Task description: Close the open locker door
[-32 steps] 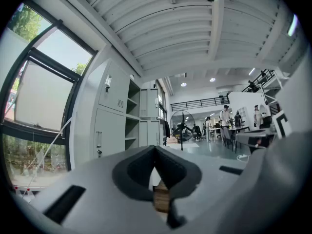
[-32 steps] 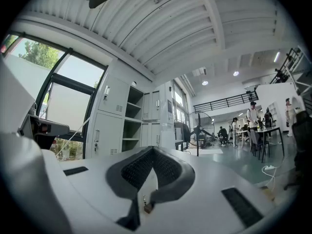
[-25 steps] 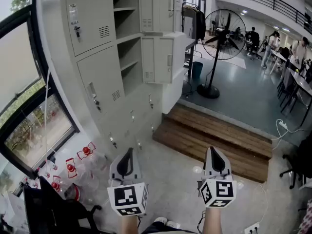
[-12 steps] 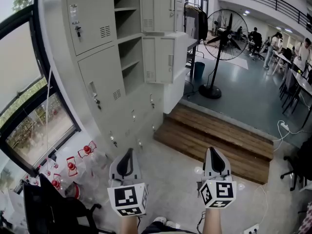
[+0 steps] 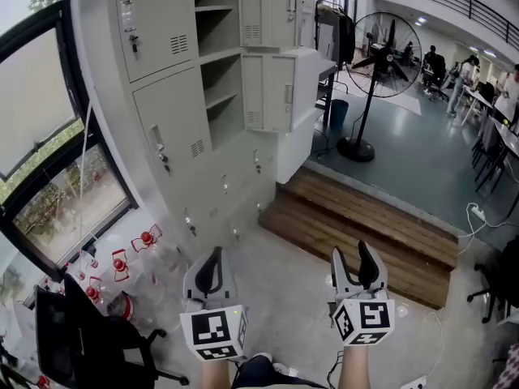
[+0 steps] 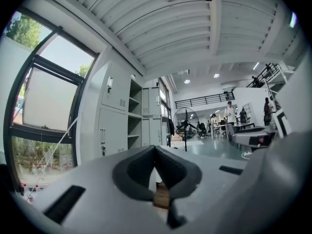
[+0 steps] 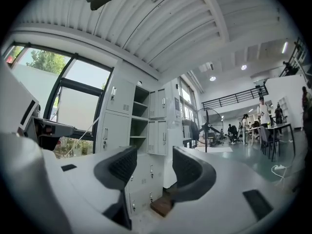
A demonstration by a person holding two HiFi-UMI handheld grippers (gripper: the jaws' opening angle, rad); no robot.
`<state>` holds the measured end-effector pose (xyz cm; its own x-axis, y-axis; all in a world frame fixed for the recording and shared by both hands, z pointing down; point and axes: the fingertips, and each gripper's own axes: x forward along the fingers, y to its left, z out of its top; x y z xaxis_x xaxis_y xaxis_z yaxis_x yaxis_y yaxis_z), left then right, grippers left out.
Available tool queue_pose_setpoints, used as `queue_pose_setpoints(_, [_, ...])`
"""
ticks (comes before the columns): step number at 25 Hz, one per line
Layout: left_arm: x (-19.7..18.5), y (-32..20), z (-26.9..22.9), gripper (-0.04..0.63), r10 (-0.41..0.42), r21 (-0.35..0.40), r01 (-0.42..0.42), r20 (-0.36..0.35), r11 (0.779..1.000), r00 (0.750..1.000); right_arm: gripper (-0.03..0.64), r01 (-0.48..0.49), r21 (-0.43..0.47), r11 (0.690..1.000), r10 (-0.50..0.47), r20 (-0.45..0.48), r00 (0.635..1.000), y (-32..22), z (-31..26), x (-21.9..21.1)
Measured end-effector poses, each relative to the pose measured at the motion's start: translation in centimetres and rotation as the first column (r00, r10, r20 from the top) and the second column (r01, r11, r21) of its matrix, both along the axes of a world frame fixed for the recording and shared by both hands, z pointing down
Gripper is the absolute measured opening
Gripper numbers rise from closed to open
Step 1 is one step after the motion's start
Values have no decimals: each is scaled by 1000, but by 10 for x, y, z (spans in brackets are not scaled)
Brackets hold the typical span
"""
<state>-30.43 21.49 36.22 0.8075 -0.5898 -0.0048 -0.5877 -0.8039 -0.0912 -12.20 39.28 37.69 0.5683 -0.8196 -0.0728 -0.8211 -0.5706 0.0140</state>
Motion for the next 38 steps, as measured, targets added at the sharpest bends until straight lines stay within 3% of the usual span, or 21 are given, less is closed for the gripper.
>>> queue_pose_setpoints(17, [36, -34, 9, 2, -9, -5, 9, 15, 1000, 1000, 232, 26, -14, 1000, -25, 39, 999, -37, 14, 35])
queue_pose_setpoints(38, [182, -221, -13, 2, 63, 25, -63, -5, 998, 998, 232, -47, 29, 998, 46, 33, 998, -215, -8, 173])
